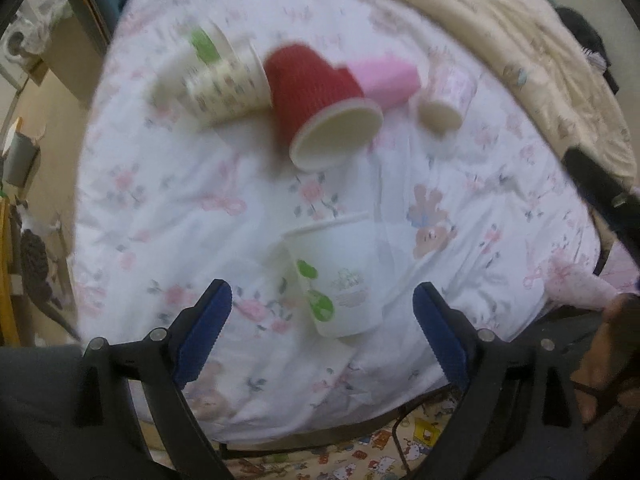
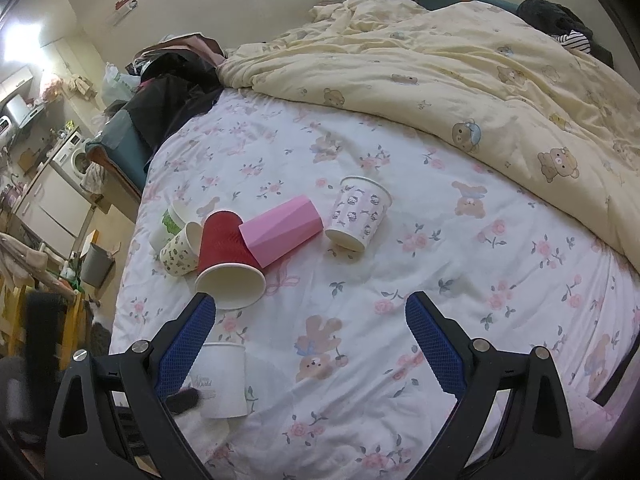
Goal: Flip cup upside down
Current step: 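Lower the white cup and open the left tool while the right tool grasps it, then lift the white cup upright with the right tool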
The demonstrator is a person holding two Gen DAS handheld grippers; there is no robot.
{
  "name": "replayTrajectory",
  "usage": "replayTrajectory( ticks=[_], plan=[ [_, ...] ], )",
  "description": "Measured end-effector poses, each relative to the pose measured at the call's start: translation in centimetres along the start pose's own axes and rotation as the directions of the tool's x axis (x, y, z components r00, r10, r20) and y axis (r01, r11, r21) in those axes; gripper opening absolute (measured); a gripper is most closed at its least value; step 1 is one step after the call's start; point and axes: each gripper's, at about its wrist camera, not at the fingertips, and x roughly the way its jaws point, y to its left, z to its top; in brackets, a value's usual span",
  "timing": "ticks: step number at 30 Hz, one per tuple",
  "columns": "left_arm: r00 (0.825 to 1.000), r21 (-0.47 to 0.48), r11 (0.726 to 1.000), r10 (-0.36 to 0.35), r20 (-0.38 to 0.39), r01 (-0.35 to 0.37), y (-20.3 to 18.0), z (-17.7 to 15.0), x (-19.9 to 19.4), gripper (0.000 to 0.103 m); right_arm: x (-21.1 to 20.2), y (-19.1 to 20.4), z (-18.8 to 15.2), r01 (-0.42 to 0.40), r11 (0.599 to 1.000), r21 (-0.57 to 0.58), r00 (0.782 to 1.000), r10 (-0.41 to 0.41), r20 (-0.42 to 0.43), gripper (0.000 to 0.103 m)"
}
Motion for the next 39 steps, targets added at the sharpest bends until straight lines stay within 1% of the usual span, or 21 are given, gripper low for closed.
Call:
replayTrajectory(
  ticks=[6,12,16,18,20,22,24,26,28,31,33,36,38,39],
  plan=[
    [0.995,-0.016,0.999,0.042,0.093,-0.041,3.2,0.4,-2.5,0.09,0.0,-0.1,-0.3,0.0,1.0,0.006,1.0,0.0,-0.009,0.098],
    [0.99,-0.06,0.995,0.08,0.114,-0.073,6.4,0.3,-2.4,0.09,0.5,0.2,-0.6,-0.006,1.0,0.0,1.0,0.006,-0.027,0.098],
    [0.985,-0.086,0.992,0.107,0.138,-0.095,7.9,0.1,-1.9,0.09,1.3,0.4,-1.1,-0.031,0.999,0.011,0.997,0.032,-0.065,0.098],
    [0.978,-0.108,0.989,0.121,0.172,-0.104,8.4,-0.2,-1.8,0.09,2.0,0.6,-1.4,-0.048,0.999,0.019,0.994,0.049,-0.095,0.098],
    [0.975,-0.124,0.986,0.134,0.178,-0.113,8.7,-0.2,-1.7,0.09,2.8,0.8,-1.8,-0.066,0.997,0.027,0.989,0.069,-0.13,0.098],
    [0.976,-0.144,0.984,0.126,0.178,-0.101,9.1,0.0,-1.8,0.09,3.8,1.2,-2.3,-0.099,0.994,0.04,0.978,0.104,-0.181,0.098],
    [0.974,-0.168,0.981,0.129,0.184,-0.099,9.5,0.3,-2.0,0.09,5.1,1.9,-2.9,-0.134,0.99,0.049,0.96,0.142,-0.241,0.098],
    [0.975,-0.185,0.979,0.125,0.186,-0.09,9.8,0.4,-2.2,0.09,6.5,3.2,-3.6,-0.177,0.983,0.057,0.935,0.186,-0.302,0.098],
    [0.976,-0.193,0.978,0.115,0.184,-0.079,9.9,0.5,-2.3,0.09,7.8,4.6,-4.4,-0.204,0.977,0.054,0.91,0.21,-0.357,0.097],
    [0.977,-0.194,0.978,0.111,0.181,-0.075,10.0,0.6,-2.4,0.09,9.9,6.7,-6.2,-0.207,0.978,0.013,0.874,0.191,-0.446,0.092],
    [0.977,-0.197,0.978,0.11,0.181,-0.073,10.0,0.5,-2.5,0.09,10.9,7.7,-7.2,-0.198,0.98,-0.016,0.86,0.166,-0.482,0.089],
    [0.979,-0.206,0.976,0.101,0.175,-0.064,10.1,0.4,-2.4,0.09,12.2,8.9,-8.3,-0.175,0.982,-0.068,0.851,0.117,-0.512,0.088],
    [0.981,-0.202,0.978,0.09,0.173,-0.054,9.9,0.2,-2.3,0.09,13.0,9.1,-8.5,-0.161,0.984,-0.082,0.845,0.094,-0.526,0.081],
    [0.98,-0.198,0.978,0.094,0.175,-0.059,9.8,0.2,-2.3,0.09,13.3,9.2,-8.5,-0.157,0.984,-0.082,0.842,0.09,-0.532,0.079]
  ],
)
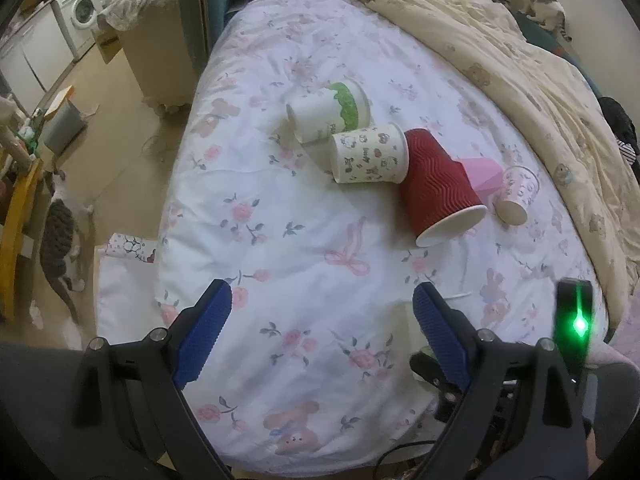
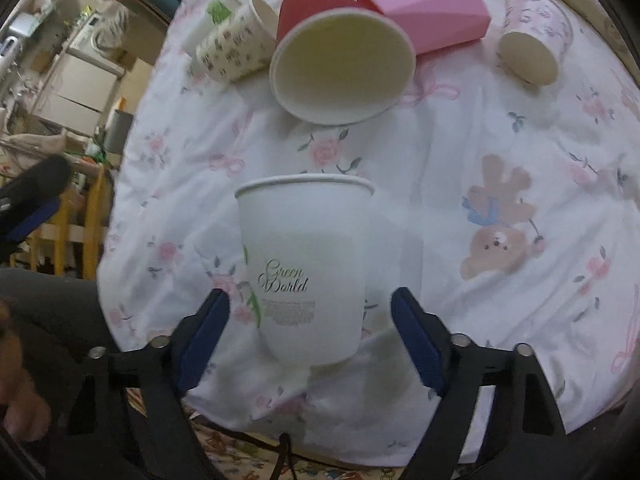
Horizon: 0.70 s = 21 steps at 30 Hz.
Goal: Flip cup upside down
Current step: 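Lift the white cup upright with the right tool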
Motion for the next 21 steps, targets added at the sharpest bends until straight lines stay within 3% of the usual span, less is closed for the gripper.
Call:
replayTrajectory(
  ticks=[7,12,21],
  plan=[
    [1.0,-0.007,1.0,0.007,0.016,-0.007,0.3,0.1,-0.2,0.09,0.7,-0.5,0.1,-0.002,1.0,-0.005,1.0,0.002,-0.031,0.06],
    [1.0,0.005,1.0,0.01,0.024,-0.01,-0.1,0.0,-0.3,0.09,-1.2,-0.6,0.0,-0.026,0.999,-0.022,1.0,0.026,0.017,0.058],
    [0.994,0.025,1.0,0.01,0.113,-0.013,-0.8,0.0,-1.6,0.09,-8.6,-1.7,0.1,-0.067,0.998,-0.004,0.98,0.067,0.189,0.058]
  ],
)
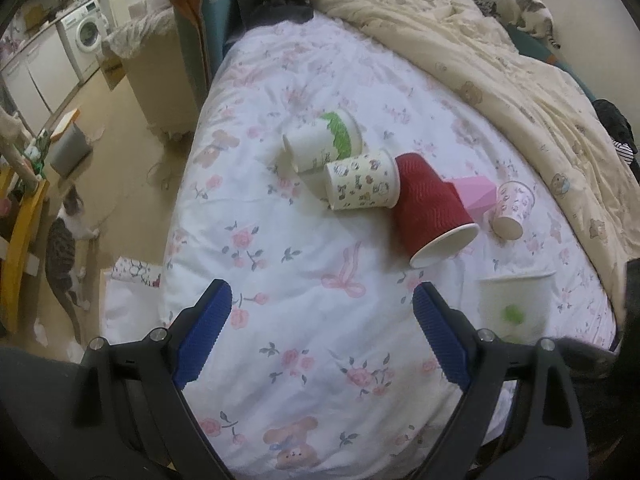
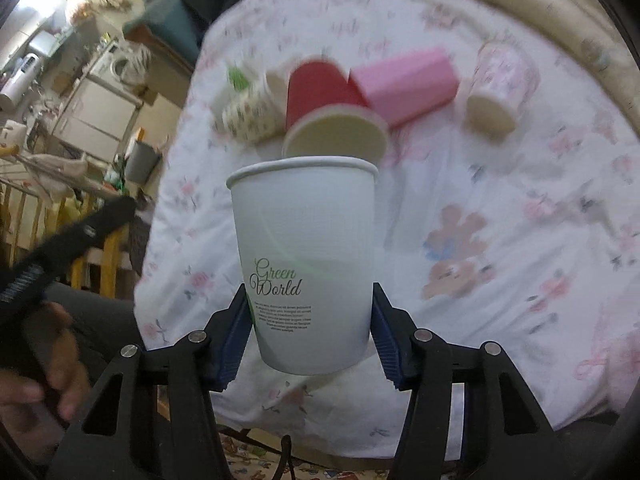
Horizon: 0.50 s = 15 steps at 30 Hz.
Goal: Flip cup upside down
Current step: 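Lift the white cup upright with the right tool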
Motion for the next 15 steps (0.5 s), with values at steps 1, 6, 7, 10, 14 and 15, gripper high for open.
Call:
replayTrajectory(
  ticks=[1,6,7,10,14,15],
  plan=[
    [1.0,0.004,1.0,0.0,0.006,0.0,-0.1,0.0,-0.1,0.09,-0.8,-0.1,0.1,-0.003,1.0,0.0,1.0,0.003,0.016,0.058],
    [1.0,0.029,0.999,-0.029,0.01,0.028,-0.9,-0.2,-0.2,0.09,-4.3,-0.7,0.4,-0.001,1.0,-0.009,0.994,0.002,0.107,0.058],
    [0.999,0.032,0.999,-0.03,0.01,0.03,-1.0,-0.3,-0.2,0.09,-4.7,-1.0,0.4,-0.002,1.0,-0.008,0.992,0.003,0.123,0.058],
    [0.999,0.054,0.998,-0.038,0.021,0.037,-1.6,-0.4,-0.4,0.09,-4.7,-1.9,0.0,-0.026,1.0,0.016,0.987,0.023,0.157,0.058],
    [0.997,0.062,0.997,-0.046,0.055,0.042,-2.1,-0.3,-0.9,0.09,-3.6,-4.4,-0.8,-0.071,0.992,0.1,0.989,0.057,0.139,0.058],
    [0.997,0.06,0.997,-0.046,0.054,0.043,-2.1,-0.2,-0.9,0.092,-3.6,-4.5,-0.8,-0.07,0.992,0.103,0.989,0.055,0.139,0.058]
  ],
)
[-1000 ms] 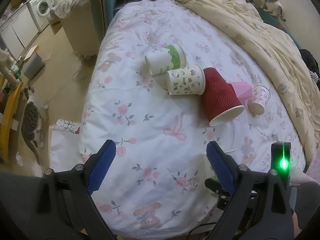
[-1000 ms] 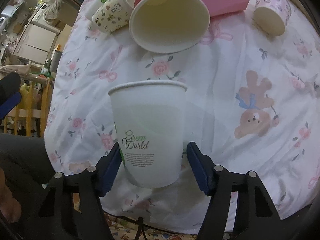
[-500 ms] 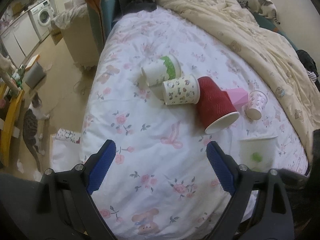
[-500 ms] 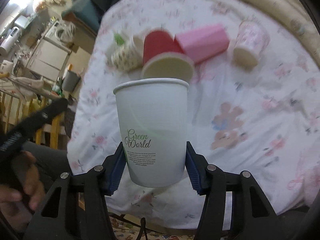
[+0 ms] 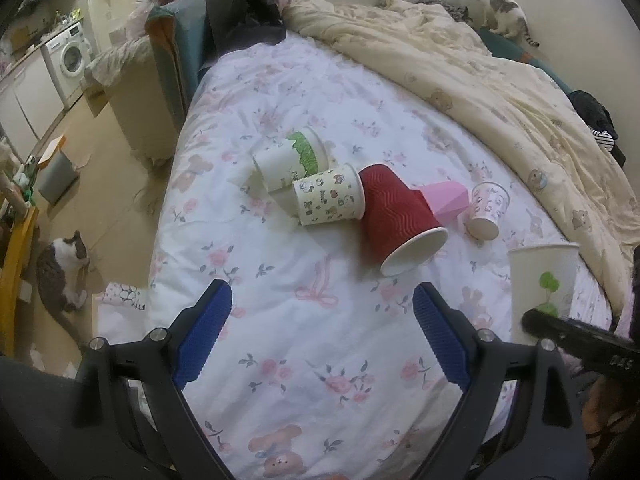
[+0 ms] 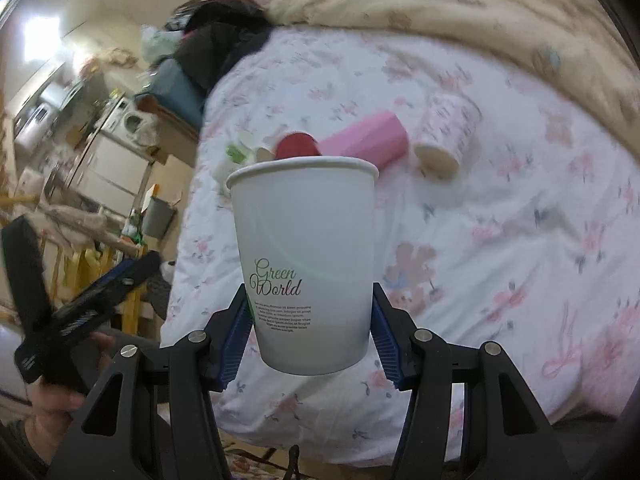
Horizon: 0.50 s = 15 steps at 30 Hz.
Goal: Flip cup upside down
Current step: 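Lift the white cup upright with the right tool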
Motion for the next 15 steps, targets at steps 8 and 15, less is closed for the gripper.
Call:
replayTrajectory(
  ticks=[8,15],
  plan=[
    [0.996,-0.023,0.999,-0.048,-0.071,0.047,-0.3,-0.3,1.2,0.1,-0.5,0.3,-0.3,0.031,0.999,-0.042,0.999,-0.031,0.017,0.058],
    [0.99,0.077,0.988,-0.133,-0.04,0.136,-3.1,0.8,-0.1,0.099,-0.2,0.2,-0.6,0.039,0.997,-0.06,0.999,-0.039,-0.004,0.058]
  ],
)
